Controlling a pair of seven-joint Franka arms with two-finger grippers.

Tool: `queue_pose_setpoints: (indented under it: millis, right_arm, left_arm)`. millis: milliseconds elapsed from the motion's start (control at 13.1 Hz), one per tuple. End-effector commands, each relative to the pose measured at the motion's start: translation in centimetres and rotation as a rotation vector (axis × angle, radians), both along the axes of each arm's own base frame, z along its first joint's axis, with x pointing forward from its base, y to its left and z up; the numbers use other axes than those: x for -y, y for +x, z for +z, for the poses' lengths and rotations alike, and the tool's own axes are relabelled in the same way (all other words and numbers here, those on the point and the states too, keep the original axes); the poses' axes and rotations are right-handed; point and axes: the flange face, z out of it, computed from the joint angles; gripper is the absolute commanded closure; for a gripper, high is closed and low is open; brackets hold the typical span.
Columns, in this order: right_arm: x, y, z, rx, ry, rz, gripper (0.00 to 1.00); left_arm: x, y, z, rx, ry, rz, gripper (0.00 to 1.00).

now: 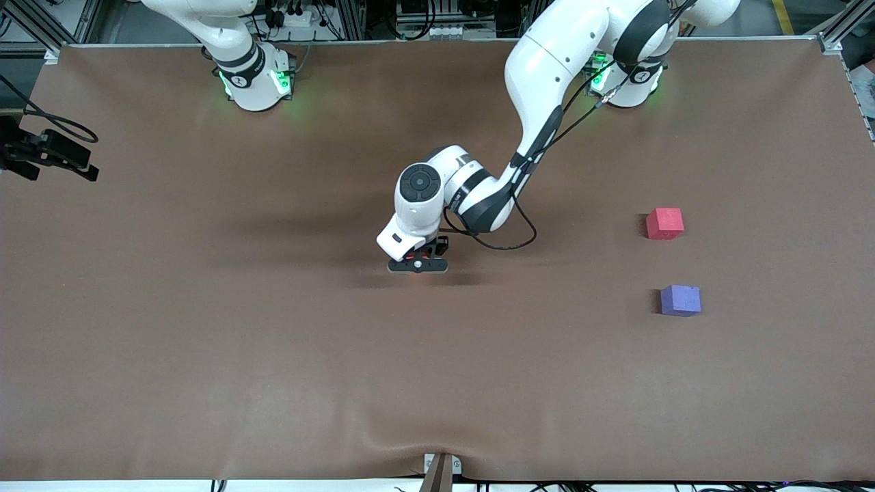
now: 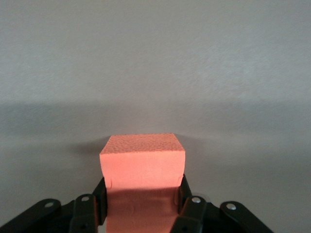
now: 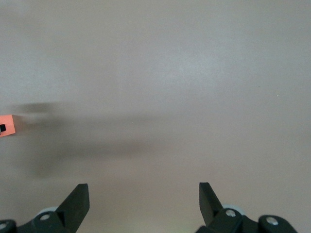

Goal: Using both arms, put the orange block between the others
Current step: 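Lower the left gripper over the orange cube and close it, then carry the orange cube with the left gripper toward the purple cube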

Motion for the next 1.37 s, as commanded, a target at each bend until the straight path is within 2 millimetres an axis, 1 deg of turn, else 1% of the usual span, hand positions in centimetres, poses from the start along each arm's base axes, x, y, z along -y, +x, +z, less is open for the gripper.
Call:
queue_pose_setpoints:
  millis: [0, 76, 153, 229, 305, 382, 458, 535, 611, 687, 764, 916, 993, 1069, 1145, 1298]
  right_arm:
    - [0.0, -0.2, 0.7, 0.008, -0.009, -0.014, 0.00]
    - [-0.2, 0.0, 0.3, 0.002, -0.008, -0.011, 0.00]
    - [-0.3, 0.0, 0.2, 0.001, -0.008, -0.008, 0.00]
    - [-0.2, 0.1, 0.3, 0.004, -0.007, -0.009, 0.00]
    - [-0.2, 0.2, 0.3, 0.011, -0.007, -0.009, 0.00]
    - [-0.2, 0.2, 0.3, 0.013, -0.007, -0.009, 0.00]
    - [-0.2, 0.2, 0.3, 0.013, -0.007, -0.011, 0.00]
    - [-0.2, 0.3, 0.3, 0.011, -0.007, -0.011, 0.00]
    - [-0.2, 0.2, 0.3, 0.013, -0.007, -0.009, 0.00]
    - [-0.2, 0.3, 0.3, 0.011, -0.007, -0.009, 0.00]
    - [-0.2, 0.3, 0.3, 0.011, -0.007, -0.009, 0.00]
    - [-0.3, 0.3, 0.3, 0.011, -0.007, -0.008, 0.00]
    - [-0.3, 0.3, 0.3, 0.011, -0.007, -0.008, 0.00]
    - [-0.3, 0.3, 0.3, 0.011, -0.007, -0.008, 0.00]
    - [-0.3, 0.3, 0.3, 0.011, -0.007, -0.008, 0.00]
    - [-0.3, 0.3, 0.3, 0.011, -0.007, -0.008, 0.00]
  left_arm:
    - [-1.6, 1.5, 4.5, 0.000, 0.022, 0.012, 0.99]
    - [-2.7, 2.9, 5.9, 0.011, 0.008, 0.036, 0.99]
    - [-3.8, 3.8, 7.0, 0.012, 0.013, 0.049, 0.97]
    - [-4.4, 3.9, 8.1, -0.001, 0.034, 0.047, 0.94]
    - [-4.8, 4.0, 9.7, 0.000, 0.033, 0.053, 0.96]
    - [-6.8, 5.4, 11.4, -0.003, 0.037, 0.079, 0.99]
    - [-8.1, 6.3, 12.9, -0.007, 0.037, 0.095, 0.99]
    - [-9.2, 6.7, 14.5, -0.008, 0.040, 0.095, 0.97]
    - [-10.7, 7.3, 15.6, -0.019, 0.048, 0.097, 0.91]
    - [-11.8, 7.8, 16.9, -0.017, 0.048, 0.106, 0.84]
    - [-12.9, 8.3, 18.1, -0.015, 0.046, 0.112, 0.85]
    - [-16.7, 9.5, 19.7, -0.024, 0.053, 0.092, 0.85]
    - [-19.2, 10.1, 20.2, -0.030, 0.057, 0.096, 0.84]
    - [-21.4, 10.6, 20.3, -0.040, 0.061, 0.108, 0.84]
    - [-23.1, 10.6, 20.4, -0.050, 0.068, 0.112, 0.84]
    - [-27.1, 10.9, 19.9, -0.069, 0.081, 0.108, 0.84]
